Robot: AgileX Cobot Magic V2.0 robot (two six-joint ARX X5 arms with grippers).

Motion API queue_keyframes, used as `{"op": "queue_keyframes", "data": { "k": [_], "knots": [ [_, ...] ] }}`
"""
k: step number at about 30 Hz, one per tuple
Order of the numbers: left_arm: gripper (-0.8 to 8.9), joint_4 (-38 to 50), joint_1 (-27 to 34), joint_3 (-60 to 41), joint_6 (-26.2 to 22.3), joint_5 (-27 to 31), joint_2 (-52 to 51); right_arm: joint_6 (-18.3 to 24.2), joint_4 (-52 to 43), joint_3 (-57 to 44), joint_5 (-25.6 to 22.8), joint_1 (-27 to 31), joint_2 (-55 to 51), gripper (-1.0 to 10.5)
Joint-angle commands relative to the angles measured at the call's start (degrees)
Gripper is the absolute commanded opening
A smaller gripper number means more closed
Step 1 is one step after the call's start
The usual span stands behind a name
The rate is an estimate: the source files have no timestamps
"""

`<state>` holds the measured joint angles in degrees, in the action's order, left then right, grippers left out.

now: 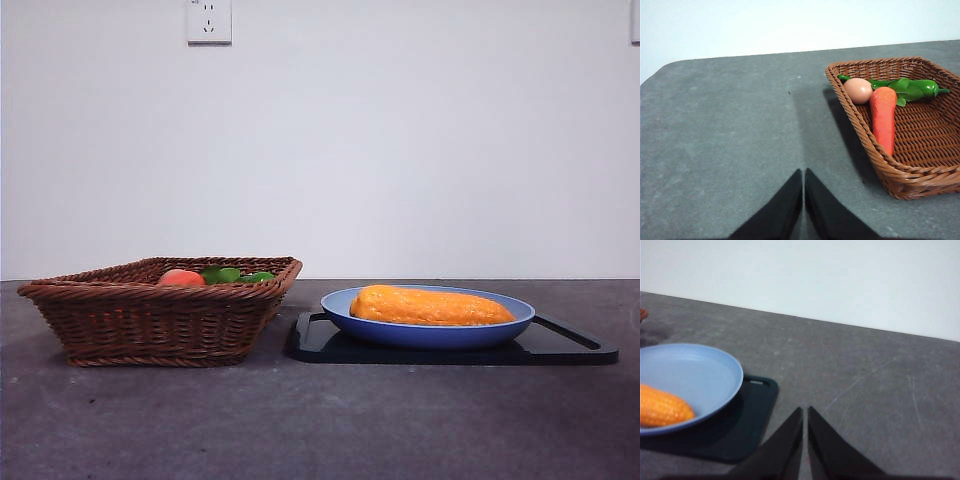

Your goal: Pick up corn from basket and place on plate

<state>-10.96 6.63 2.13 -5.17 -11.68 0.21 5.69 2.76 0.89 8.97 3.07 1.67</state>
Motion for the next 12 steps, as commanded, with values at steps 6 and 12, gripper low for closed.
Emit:
{"op": "queue_keyframes", "data": {
  "k": [6,12],
  "knots": [
    [0.08,-2.8,0.2,-0.6,0.3,0.0,0.0,-0.7,5.2,-0.3,-0.1,0.1,-1.5,0.0],
    [0.08,-2.8,0.2,-0.6,0.3,0.0,0.0,-1.2,6.8,-0.3,-0.1,0.1,-1.5,0.0]
  ]
}}
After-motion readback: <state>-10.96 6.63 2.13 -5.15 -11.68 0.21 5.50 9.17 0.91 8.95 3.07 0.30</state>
